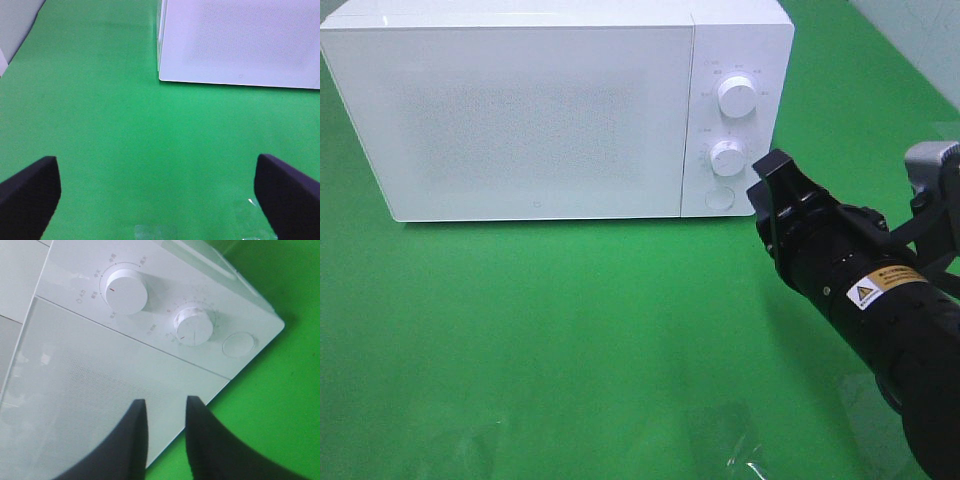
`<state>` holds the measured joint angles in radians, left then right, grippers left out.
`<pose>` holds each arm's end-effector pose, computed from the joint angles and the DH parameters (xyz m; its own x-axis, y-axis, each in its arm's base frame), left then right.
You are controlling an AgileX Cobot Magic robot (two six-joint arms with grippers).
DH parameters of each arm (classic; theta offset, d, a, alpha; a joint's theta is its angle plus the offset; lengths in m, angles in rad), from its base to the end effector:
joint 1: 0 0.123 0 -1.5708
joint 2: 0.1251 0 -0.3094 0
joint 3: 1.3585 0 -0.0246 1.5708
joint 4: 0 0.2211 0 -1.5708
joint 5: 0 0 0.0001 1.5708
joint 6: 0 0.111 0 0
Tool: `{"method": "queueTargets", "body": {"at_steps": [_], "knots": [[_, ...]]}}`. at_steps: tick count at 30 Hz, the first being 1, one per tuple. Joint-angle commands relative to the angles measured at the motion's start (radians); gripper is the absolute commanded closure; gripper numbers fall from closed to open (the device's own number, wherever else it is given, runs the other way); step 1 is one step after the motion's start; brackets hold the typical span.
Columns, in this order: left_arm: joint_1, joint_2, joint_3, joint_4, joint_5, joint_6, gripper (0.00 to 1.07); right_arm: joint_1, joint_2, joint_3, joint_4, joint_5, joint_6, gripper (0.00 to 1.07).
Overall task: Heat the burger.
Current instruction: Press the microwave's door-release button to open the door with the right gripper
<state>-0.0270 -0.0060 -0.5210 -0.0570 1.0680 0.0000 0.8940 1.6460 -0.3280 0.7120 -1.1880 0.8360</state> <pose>-0.0412 -0.0044 0.2587 -0.4394 -0.0156 -0.8981 0.0598 0.9971 -0.0466 0.2064 0.1495 0.2128 -0.2613 0.8329 -0.4879 -0.0158 0.5017 0.8649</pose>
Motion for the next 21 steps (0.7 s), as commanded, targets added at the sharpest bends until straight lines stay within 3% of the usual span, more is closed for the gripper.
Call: {"method": "queueTargets", "body": {"at_steps": [1, 5, 21], "knots": [[0.001, -0.014, 0.003, 0.002, 0.001, 0.0, 0.09, 0.001, 0.001, -0.007, -0.023, 0.019, 0.177, 0.99], [0.001, -0.014, 0.003, 0.002, 0.001, 0.0, 0.09, 0.001, 0.001, -0.007, -0.019, 0.061, 0.267, 1.07], [0.001, -0.014, 0.003, 0.002, 0.001, 0.0, 0.09, -0.001, 0.023, -0.025, -0.016, 0.126, 0.457, 1.07]]}}
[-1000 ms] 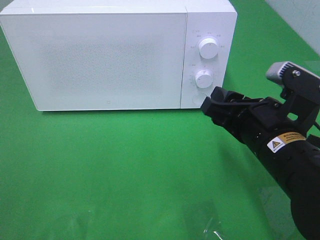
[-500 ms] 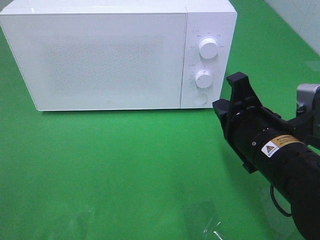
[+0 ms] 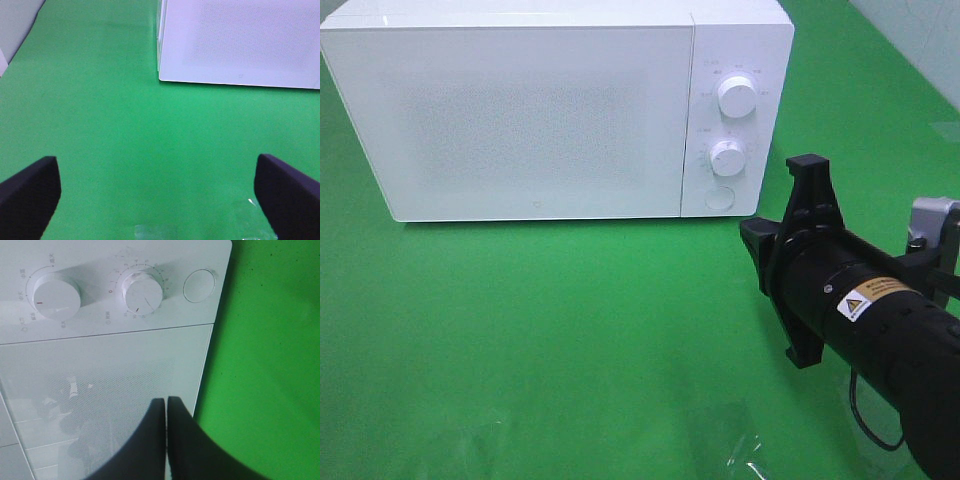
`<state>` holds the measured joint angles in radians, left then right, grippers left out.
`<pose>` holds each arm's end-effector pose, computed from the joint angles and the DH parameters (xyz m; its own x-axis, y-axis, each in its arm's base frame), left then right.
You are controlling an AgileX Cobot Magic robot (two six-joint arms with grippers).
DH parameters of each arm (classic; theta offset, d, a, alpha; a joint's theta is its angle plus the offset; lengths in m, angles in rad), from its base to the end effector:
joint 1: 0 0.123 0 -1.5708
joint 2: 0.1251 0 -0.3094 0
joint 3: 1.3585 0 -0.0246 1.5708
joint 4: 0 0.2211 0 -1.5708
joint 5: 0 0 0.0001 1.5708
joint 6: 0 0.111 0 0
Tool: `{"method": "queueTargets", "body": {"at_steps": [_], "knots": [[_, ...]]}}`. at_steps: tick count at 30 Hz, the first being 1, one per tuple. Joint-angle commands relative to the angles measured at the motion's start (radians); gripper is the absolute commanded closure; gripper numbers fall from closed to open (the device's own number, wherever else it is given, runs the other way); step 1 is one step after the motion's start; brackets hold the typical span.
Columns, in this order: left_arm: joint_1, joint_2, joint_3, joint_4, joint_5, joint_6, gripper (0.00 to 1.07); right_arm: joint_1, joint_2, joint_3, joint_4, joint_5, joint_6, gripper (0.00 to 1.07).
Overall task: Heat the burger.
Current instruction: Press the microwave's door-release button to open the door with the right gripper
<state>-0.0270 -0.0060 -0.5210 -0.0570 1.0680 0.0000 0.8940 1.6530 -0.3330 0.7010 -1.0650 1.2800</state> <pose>-0.0412 -0.0044 0.2587 -0.4394 -0.0156 -0.8981 0.0598 0.9971 -0.0466 0.2041 0.1542 0.1991 -0.2861 0.9559 -0.0669 0.2074 0.1300 0.9696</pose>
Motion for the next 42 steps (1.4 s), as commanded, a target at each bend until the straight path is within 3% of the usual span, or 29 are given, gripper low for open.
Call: {"method": "queueTargets", "body": {"at_steps": [1, 10, 14, 32, 42], "knots": [[0.001, -0.014, 0.003, 0.002, 0.001, 0.0, 0.09, -0.001, 0.016, -0.02, -0.005, 0.003, 0.013, 1.07], [0.001, -0.014, 0.003, 0.002, 0.001, 0.0, 0.09, -0.016, 0.114, -0.084, -0.014, -0.003, 0.094, 1.07], [0.001, -0.014, 0.003, 0.002, 0.001, 0.0, 0.09, -0.088, 0.162, -0.142, -0.099, 0.006, 0.12, 1.07], [0.001, -0.014, 0.003, 0.002, 0.001, 0.0, 0.09, -0.281, 0.289, -0.322, -0.192, 0.143, 0.124, 1.07], [0.001, -0.014, 0.003, 0.002, 0.001, 0.0, 0.09, -0.31, 0.381, -0.405, -0.19, 0.185, 0.124, 1.07]]}}
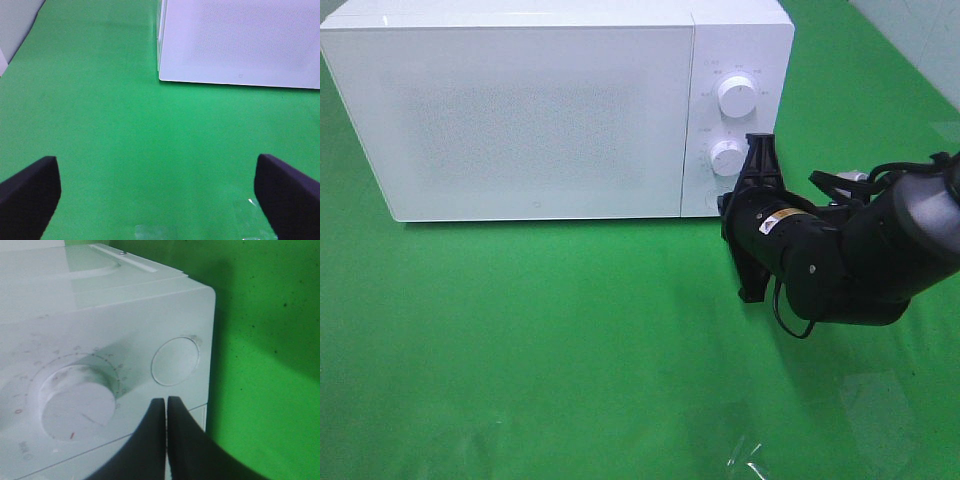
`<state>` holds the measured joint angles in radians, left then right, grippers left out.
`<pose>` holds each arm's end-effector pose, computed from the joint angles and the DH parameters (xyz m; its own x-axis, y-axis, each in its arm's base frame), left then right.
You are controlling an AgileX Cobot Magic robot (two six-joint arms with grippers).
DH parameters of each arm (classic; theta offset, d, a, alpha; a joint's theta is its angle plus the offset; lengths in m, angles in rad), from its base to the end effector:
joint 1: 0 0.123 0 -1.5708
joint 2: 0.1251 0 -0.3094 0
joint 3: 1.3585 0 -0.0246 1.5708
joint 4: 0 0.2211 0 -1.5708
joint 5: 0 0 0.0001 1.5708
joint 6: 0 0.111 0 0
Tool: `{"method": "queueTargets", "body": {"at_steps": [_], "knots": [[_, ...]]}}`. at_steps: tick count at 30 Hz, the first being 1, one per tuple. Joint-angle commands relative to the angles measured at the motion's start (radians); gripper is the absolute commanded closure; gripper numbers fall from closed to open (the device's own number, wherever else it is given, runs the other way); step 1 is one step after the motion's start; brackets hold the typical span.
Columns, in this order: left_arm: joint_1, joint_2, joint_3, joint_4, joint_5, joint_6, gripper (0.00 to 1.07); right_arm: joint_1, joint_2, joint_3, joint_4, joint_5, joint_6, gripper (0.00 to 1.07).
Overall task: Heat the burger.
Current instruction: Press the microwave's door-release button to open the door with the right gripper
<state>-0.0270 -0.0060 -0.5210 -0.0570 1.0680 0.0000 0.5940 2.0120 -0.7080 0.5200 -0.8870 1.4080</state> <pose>-0.0412 -0.0044 0.2587 -0.4394 -0.0156 -0.8981 0.0598 0.9971 -0.0466 0.3223 0.1661 0.1453 -0.1596 0.9870 0.0213 0.3580 0.0378 0.9330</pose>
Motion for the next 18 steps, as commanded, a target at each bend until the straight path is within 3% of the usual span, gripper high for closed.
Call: {"method": "queueTargets", "body": {"at_steps": [1, 18], "knots": [[0.001, -0.014, 0.003, 0.002, 0.001, 0.0, 0.09, -0.015, 0.046, -0.052, -0.014, 0.013, -0.003, 1.07], [0.001, -0.014, 0.003, 0.002, 0.001, 0.0, 0.09, -0.085, 0.141, -0.185, 0.003, 0.027, -0.009, 1.07]]}}
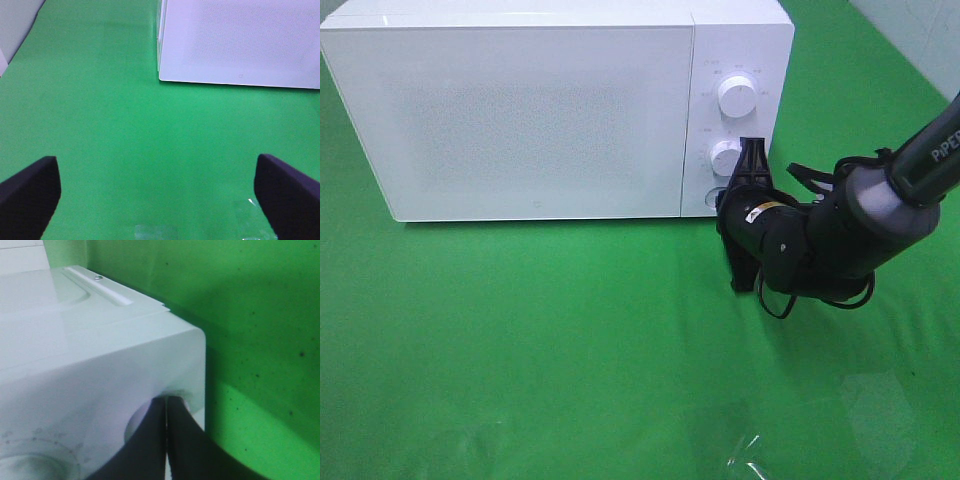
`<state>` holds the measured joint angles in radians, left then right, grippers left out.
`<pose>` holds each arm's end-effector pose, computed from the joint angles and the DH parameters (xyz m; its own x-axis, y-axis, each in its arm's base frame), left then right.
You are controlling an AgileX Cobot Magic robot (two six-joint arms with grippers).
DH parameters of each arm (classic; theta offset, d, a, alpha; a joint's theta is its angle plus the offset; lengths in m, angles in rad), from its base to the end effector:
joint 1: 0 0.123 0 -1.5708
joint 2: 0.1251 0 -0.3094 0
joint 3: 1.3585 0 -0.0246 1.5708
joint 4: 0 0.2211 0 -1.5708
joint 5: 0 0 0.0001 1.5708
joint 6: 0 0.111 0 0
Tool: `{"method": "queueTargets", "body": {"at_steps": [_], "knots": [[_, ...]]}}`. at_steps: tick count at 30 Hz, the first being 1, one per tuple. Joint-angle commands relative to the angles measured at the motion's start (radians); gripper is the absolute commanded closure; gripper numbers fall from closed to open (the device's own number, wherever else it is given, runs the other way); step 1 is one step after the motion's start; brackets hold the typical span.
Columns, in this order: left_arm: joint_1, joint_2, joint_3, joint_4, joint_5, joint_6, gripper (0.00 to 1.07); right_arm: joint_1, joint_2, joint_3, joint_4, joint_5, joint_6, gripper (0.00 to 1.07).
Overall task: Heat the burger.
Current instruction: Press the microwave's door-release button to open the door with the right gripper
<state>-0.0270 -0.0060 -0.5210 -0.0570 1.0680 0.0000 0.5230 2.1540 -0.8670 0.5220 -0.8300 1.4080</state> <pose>-0.0412 -0.0044 0.2587 -0.4394 -0.0156 -0.8981 0.0598 0.9971 -0.0466 0.3649 0.1633 0.1167 -0.0962 0.9948 0.0325 0.3983 0.0085 0.9172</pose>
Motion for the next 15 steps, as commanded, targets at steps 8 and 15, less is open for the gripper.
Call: {"method": "queueTargets", "body": {"at_steps": [8, 15], "knots": [[0.001, -0.014, 0.003, 0.002, 0.001, 0.0, 0.09, -0.01, -0.002, -0.039, -0.014, -0.2, 0.045, 1.07], [0.001, -0.014, 0.003, 0.002, 0.001, 0.0, 0.09, -0.006, -0.013, -0.042, -0.007, -0.266, 0.08, 1.07]]}}
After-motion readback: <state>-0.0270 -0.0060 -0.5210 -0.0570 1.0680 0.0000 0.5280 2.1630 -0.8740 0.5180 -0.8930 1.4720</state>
